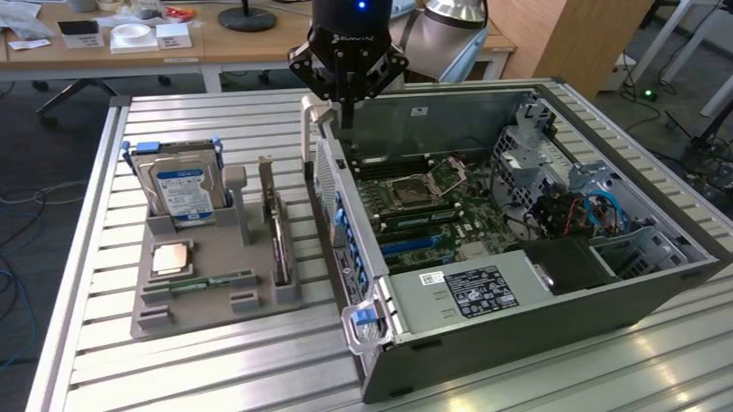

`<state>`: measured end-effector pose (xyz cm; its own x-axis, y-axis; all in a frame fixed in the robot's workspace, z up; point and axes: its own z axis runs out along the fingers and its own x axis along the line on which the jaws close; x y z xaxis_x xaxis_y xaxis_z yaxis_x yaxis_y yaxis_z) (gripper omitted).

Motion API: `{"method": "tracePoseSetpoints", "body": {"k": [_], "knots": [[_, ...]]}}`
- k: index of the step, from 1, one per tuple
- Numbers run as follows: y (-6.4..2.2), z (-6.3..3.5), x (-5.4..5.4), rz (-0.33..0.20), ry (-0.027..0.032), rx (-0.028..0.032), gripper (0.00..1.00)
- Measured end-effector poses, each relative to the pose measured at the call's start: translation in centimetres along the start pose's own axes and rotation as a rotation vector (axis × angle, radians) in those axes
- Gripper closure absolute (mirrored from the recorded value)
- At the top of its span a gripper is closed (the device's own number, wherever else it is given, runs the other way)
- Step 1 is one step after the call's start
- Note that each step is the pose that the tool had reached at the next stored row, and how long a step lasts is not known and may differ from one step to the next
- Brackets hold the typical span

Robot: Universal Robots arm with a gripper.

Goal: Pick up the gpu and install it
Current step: 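Reach for the gpu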

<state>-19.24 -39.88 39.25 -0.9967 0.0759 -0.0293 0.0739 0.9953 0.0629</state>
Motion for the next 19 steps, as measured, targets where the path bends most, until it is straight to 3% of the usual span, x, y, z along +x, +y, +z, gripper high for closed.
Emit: {"method": "tracePoseSetpoints", "body": {"k": [19], "knots": [[-0.07,0.07,0.87,0.000,0.0000,0.0000,0.89]]}}
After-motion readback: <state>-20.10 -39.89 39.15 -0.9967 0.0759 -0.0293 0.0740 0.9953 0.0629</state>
